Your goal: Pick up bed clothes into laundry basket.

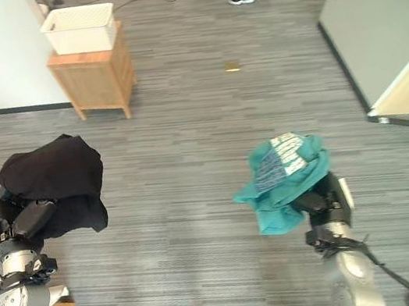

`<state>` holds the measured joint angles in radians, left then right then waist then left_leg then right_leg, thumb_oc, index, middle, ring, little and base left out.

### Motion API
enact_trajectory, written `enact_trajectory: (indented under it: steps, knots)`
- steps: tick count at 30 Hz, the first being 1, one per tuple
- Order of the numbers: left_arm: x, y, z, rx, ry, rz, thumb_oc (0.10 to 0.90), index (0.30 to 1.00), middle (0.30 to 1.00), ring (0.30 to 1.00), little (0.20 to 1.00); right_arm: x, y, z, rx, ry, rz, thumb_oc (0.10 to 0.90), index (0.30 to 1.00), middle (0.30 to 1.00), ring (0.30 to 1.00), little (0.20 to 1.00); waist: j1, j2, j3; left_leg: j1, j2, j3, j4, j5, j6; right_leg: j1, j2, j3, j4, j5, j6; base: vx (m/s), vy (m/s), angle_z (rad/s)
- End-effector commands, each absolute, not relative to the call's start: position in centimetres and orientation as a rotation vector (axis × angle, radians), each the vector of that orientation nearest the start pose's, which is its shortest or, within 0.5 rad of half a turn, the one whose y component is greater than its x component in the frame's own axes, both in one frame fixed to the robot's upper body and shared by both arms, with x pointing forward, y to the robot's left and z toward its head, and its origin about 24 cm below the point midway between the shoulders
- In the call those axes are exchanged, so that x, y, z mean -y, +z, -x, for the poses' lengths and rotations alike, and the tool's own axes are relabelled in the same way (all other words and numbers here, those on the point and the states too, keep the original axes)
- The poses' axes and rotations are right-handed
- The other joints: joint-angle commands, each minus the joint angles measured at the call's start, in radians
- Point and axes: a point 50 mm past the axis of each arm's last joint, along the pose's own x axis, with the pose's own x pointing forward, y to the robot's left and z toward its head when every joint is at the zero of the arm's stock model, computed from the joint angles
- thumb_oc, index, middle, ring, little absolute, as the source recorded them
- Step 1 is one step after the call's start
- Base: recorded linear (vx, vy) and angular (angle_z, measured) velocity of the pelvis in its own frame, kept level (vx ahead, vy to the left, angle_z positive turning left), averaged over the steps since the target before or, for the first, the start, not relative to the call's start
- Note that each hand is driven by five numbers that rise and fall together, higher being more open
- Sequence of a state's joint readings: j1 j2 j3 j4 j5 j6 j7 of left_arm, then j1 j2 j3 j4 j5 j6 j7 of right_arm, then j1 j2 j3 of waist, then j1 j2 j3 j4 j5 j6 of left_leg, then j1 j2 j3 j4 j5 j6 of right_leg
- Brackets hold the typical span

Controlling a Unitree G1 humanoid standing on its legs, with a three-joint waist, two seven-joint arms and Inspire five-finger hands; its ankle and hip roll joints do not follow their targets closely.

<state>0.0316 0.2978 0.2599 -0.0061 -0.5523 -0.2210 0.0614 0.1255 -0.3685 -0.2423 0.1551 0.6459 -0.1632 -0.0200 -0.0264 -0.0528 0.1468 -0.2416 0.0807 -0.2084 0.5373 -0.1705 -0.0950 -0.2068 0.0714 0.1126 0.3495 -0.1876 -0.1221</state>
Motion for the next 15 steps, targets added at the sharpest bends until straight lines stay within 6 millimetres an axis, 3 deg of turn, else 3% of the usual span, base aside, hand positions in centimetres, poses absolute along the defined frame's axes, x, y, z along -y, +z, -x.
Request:
enact_trajectory:
  steps: [1, 2, 3, 5, 7, 8, 9, 10, 11, 12, 14, 15]
  knots:
    - [-28.9, 13.8, -22.5, 0.578, 0.346, 0.123, 0.4, 0.3, 0.3, 0.3, 0.3, 30.6, 7.4, -21.1, 0.248, -0.339, -0.179, 0.4, 0.3, 0.3, 0.3, 0.3, 0.057, 0.02, -0.075, -0.052, -0.105, 0.111, -0.43, 0.251, 0.021, 0.12, 0.001, 0.037, -0.23, 0.077, 0.166, 0.54, -0.095, -0.09]
    - [-29.3, 13.8, -22.1, 0.583, 0.373, 0.101, 0.4, 0.3, 0.3, 0.3, 0.3, 30.5, 7.3, -20.8, 0.23, -0.332, -0.141, 0.4, 0.3, 0.3, 0.3, 0.3, 0.076, 0.05, -0.085, -0.043, -0.148, 0.14, -0.588, 0.309, 0.025, 0.169, 0.024, 0.048, -0.22, 0.036, 0.163, 0.88, -0.132, -0.18]
    - [-29.9, 14.0, -21.6, 0.596, 0.413, 0.065, 0.4, 0.3, 0.3, 0.3, 0.3, 30.6, 7.2, -20.9, 0.222, -0.337, -0.125, 0.4, 0.3, 0.3, 0.3, 0.3, 0.093, 0.068, -0.097, -0.087, -0.17, 0.201, -0.612, 0.338, 0.025, 0.249, 0.021, 0.059, -0.229, -0.006, 0.157, 0.89, -0.092, -0.21]
    - [-30.9, 14.9, -20.5, 0.644, 0.465, 0.04, 0.4, 0.3, 0.3, 0.3, 0.3, 30.1, 7.7, -21.6, 0.244, -0.312, -0.122, 0.4, 0.3, 0.3, 0.3, 0.3, 0.141, 0.07, -0.118, -0.078, -0.177, 0.217, -0.572, 0.353, 0.044, 0.333, -0.008, 0.091, -0.228, -0.072, 0.168, 0.92, 0.026, -0.65]
    - [-31.3, 15.0, -19.5, 0.655, 0.493, 0.022, 0.4, 0.3, 0.3, 0.3, 0.3, 29.3, 7.4, -21.8, 0.244, -0.28, -0.134, 0.4, 0.3, 0.3, 0.3, 0.3, 0.164, 0.058, -0.144, -0.057, -0.17, 0.205, -0.589, 0.357, 0.059, 0.36, -0.056, 0.08, -0.226, -0.08, 0.191, 0.75, 0.109, -0.94]
    - [-31.8, 15.1, -18.9, 0.652, 0.53, -0.013, 0.4, 0.3, 0.3, 0.3, 0.3, 29.2, 7.4, -21.8, 0.243, -0.276, -0.141, 0.4, 0.3, 0.3, 0.3, 0.3, 0.17, 0.041, -0.159, -0.043, -0.17, 0.206, -0.578, 0.343, 0.065, 0.362, -0.086, 0.068, -0.194, -0.06, 0.214, 0.62, 0.074, -0.62]
    - [-32.0, 15.2, -18.8, 0.643, 0.548, -0.047, 0.4, 0.3, 0.3, 0.3, 0.3, 28.9, 7.3, -21.7, 0.243, -0.266, -0.154, 0.4, 0.3, 0.3, 0.3, 0.3, 0.172, 0.013, -0.158, -0.023, -0.186, 0.204, -0.561, 0.312, 0.078, 0.337, -0.125, 0.057, -0.097, 0.011, 0.245, 0.57, 0.057, -0.34]
    - [-32.2, 15.5, -18.7, 0.645, 0.559, -0.072, 0.4, 0.3, 0.3, 0.3, 0.3, 28.4, 7.5, -22.0, 0.259, -0.243, -0.172, 0.4, 0.3, 0.3, 0.3, 0.3, 0.169, 0.011, -0.142, -0.007, -0.185, 0.196, -0.549, 0.297, 0.093, 0.282, -0.132, 0.06, 0.037, 0.119, 0.268, 0.35, 0.031, -0.03]
    - [-32.2, 15.5, -18.7, 0.645, 0.559, -0.072, 0.4, 0.3, 0.3, 0.3, 0.3, 28.4, 7.6, -22.0, 0.26, -0.242, -0.172, 0.4, 0.3, 0.3, 0.3, 0.3, 0.172, 0.009, -0.145, -0.008, -0.185, 0.197, -0.55, 0.291, 0.092, 0.277, -0.132, 0.062, 0.043, 0.115, 0.267, 0.42, 0.087, -0.06]
    - [-32.2, 16.2, -18.4, 0.668, 0.548, -0.098, 0.4, 0.3, 0.3, 0.3, 0.3, 27.5, 7.4, -22.3, 0.245, -0.188, -0.187, 0.4, 0.3, 0.3, 0.3, 0.3, 0.164, 0.025, -0.113, 0.049, -0.165, 0.183, -0.552, 0.266, 0.112, 0.166, -0.121, 0.062, 0.247, 0.291, 0.274, 0.32, 0.055, -0.11]
    - [-32.2, 16.3, -18.6, 0.664, 0.534, -0.098, 0.4, 0.3, 0.3, 0.3, 0.3, 27.4, 7.4, -22.2, 0.236, -0.178, -0.168, 0.4, 0.3, 0.3, 0.3, 0.3, 0.15, 0.032, -0.096, 0.087, -0.158, 0.173, -0.563, 0.25, 0.121, 0.115, -0.1, 0.051, 0.317, 0.292, 0.269, 0.45, 0.068, -0.05]
    - [-31.7, 16.9, -19.0, 0.684, 0.496, -0.105, 0.4, 0.3, 0.3, 0.3, 0.3, 27.1, 7.2, -22.4, 0.236, -0.179, -0.2, 0.4, 0.3, 0.3, 0.3, 0.3, 0.119, 0.056, -0.073, 0.149, -0.137, 0.141, -0.585, 0.229, 0.127, 0.027, -0.059, 0.034, 0.436, 0.226, 0.25, 0.58, 0.049, 0.21]
